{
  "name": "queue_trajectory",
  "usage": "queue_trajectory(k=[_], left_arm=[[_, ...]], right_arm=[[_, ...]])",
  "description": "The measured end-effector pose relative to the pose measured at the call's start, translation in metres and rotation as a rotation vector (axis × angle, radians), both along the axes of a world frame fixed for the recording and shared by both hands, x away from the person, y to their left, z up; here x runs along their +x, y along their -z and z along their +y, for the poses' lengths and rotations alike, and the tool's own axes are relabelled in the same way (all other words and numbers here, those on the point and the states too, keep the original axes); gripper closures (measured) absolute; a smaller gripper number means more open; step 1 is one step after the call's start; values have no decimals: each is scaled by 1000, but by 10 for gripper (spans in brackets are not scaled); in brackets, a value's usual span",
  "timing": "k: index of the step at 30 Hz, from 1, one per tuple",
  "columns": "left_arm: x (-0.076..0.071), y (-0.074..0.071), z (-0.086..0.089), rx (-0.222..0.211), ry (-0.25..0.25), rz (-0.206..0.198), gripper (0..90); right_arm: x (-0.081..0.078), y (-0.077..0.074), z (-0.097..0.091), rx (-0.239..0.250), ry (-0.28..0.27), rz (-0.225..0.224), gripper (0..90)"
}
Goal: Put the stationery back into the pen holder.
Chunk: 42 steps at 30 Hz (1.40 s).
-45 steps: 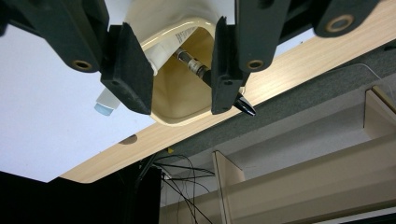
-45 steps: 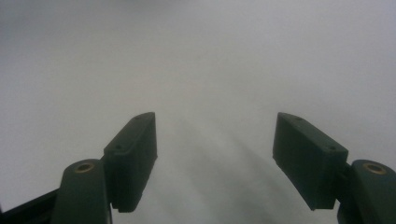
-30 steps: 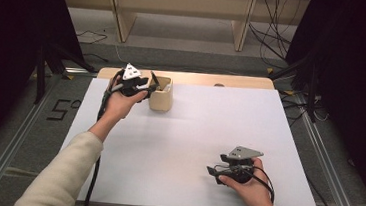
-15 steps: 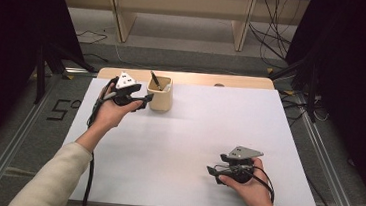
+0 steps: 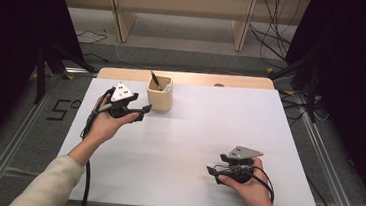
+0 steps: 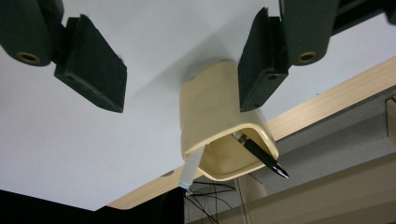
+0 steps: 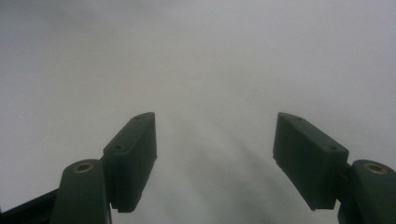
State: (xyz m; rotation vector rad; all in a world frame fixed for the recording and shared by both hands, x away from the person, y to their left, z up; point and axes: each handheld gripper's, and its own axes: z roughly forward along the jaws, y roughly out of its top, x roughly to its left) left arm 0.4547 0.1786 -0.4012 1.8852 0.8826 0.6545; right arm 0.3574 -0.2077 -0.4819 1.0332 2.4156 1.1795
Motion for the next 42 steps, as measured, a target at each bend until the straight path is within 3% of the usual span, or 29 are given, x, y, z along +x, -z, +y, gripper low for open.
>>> queue_trajectory(k=[7,24,32,42], left_arm=[[-17,4,-3,14,41,0,326],[-68,35,0,31,105,55,326],[-91,55,7,35,118,80,327],[-100,74,8,28,140,145,316]], right_arm=[[0,0,0,1,-1,1,311],[0,0,0,0,-2,2,310],[1,1,1,-1,-4,4,310],[1,2,1,-6,-3,12,294]])
